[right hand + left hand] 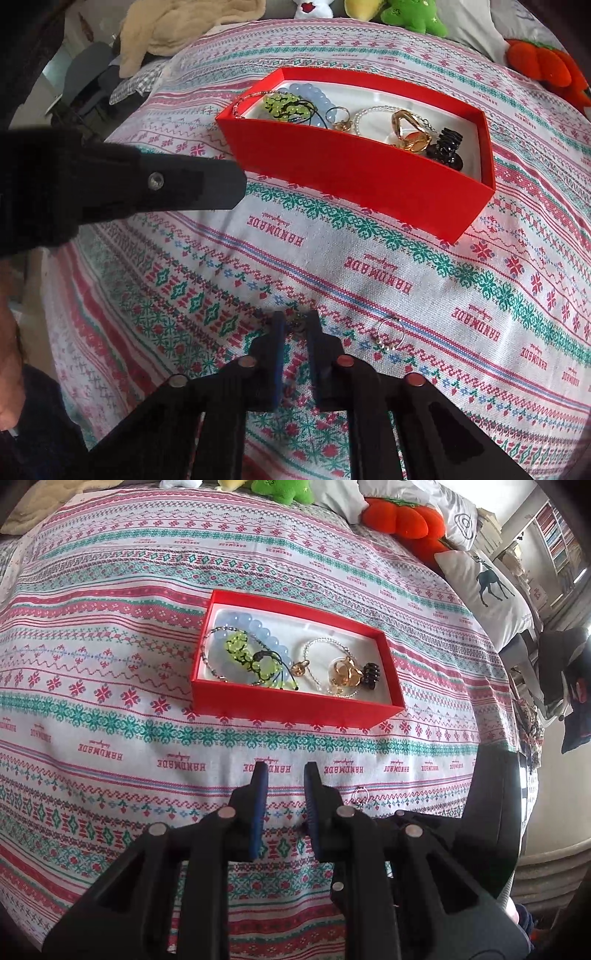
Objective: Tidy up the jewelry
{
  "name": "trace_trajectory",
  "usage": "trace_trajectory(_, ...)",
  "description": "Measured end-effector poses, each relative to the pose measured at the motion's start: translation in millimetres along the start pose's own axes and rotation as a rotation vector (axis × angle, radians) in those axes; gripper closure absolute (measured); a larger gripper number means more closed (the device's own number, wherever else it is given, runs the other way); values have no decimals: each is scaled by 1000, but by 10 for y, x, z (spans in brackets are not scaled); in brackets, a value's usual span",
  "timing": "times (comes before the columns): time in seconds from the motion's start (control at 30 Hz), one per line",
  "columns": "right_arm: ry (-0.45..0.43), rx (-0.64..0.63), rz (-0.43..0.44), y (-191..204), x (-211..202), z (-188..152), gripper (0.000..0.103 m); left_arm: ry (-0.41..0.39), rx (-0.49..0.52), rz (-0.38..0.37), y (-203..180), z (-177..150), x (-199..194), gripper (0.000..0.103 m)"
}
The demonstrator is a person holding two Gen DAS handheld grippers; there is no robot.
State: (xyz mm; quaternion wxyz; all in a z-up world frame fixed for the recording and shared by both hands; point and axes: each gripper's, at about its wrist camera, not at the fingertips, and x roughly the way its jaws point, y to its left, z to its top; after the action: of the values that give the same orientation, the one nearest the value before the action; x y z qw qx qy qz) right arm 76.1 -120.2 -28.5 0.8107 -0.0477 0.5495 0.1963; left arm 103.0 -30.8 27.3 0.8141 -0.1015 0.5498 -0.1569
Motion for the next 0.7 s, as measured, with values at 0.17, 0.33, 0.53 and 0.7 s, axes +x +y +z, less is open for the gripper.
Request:
trace_trajectory(0.17,2,19,36,24,-34,11,93,-3,-15,-14,44,8,-16,83)
trace_trajectory(0.33,-12,54,58,-71,-157,5,93,4,-15,-14,51,10,-5,83)
trace_trajectory(0.53,-46,134,66,-360,-357,-4,93,30,19,-18,-69,-10,86,82)
trace_trajectory(0.7,-101,205,29,-658,-548,-18,93,64,78,-15,-254,-74,220,82)
